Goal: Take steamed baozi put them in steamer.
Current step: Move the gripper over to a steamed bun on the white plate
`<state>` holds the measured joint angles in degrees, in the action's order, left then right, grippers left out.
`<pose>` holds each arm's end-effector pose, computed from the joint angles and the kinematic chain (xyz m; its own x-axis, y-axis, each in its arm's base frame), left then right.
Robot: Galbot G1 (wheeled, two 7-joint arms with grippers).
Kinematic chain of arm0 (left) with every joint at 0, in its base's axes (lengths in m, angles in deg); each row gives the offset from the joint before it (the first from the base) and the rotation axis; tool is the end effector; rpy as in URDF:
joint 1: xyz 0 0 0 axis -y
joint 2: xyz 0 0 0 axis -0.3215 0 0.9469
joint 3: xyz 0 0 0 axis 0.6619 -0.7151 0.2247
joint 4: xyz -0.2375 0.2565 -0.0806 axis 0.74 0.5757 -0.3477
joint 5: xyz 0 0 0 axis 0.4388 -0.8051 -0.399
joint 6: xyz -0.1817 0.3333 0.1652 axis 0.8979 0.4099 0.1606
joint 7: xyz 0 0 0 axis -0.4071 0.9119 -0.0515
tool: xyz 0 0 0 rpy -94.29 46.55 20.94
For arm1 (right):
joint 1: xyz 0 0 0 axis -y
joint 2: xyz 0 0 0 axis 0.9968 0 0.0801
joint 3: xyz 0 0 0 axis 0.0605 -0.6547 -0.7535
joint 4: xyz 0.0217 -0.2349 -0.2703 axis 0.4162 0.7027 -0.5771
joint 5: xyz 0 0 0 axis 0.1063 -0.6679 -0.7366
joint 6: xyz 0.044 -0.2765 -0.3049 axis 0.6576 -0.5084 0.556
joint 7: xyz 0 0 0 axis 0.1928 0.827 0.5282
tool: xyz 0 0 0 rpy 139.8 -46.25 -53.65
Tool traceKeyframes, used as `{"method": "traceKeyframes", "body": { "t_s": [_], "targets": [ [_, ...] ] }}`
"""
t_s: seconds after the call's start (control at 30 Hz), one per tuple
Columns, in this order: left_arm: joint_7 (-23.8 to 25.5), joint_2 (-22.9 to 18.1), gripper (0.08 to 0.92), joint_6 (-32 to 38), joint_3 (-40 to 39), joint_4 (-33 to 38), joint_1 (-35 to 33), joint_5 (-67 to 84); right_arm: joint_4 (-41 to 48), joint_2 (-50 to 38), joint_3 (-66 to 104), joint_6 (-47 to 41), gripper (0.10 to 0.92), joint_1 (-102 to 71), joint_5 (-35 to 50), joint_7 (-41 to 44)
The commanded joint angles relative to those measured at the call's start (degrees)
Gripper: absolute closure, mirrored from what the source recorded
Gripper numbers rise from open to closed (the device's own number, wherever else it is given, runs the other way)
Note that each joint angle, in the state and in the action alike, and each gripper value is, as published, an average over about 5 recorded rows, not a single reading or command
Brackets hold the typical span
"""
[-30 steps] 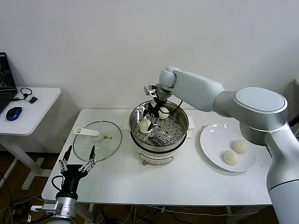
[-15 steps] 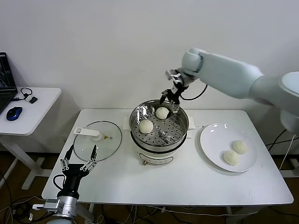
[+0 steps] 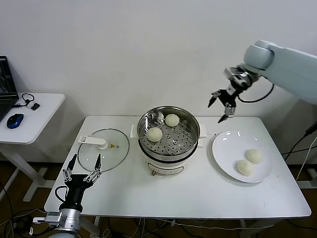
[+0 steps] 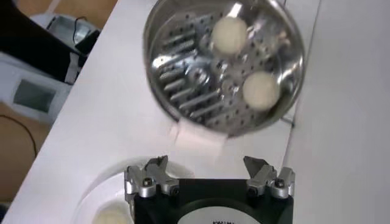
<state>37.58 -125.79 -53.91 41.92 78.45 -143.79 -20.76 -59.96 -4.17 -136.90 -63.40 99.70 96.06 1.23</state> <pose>0.2071 0.0716 -0.3390 -0.9989 0.0155 -0.0443 0.0157 0.9999 -0.0029 0.6422 -0.1524 0.0014 -0.0714 -0.2754 0.9587 -0.9611 -0.2382 -0.1400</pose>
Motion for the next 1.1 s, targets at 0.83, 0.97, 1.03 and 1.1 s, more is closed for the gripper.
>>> {"method": "traceKeyframes", "body": {
  "t_s": [0.83, 0.97, 1.03, 1.1],
  "targets": [
    [-0.92, -0.76, 0.177, 0.18, 0.18, 1.24, -1.71, -0.23, 5.55, -10.94, 22.09, 3.59, 0.203, -33.96, -25.06, -1.63],
    [-0.92, -0.69, 0.177, 0.24, 0.22, 1.05, -1.8, -0.16, 5.66, -10.81, 23.04, 3.42, 0.203, -35.98, -25.73, -1.85],
    [-0.92, -0.66, 0.177, 0.26, 0.22, 0.94, -1.82, -0.16, 5.92, -10.54, 23.87, 3.43, 0.203, -37.04, -26.22, -2.05],
    [-0.92, -0.66, 0.177, 0.26, 0.22, 0.88, -1.85, -0.16, 6.33, -10.11, 24.73, 3.49, 0.203, -37.95, -26.77, -2.28]
  ]
}}
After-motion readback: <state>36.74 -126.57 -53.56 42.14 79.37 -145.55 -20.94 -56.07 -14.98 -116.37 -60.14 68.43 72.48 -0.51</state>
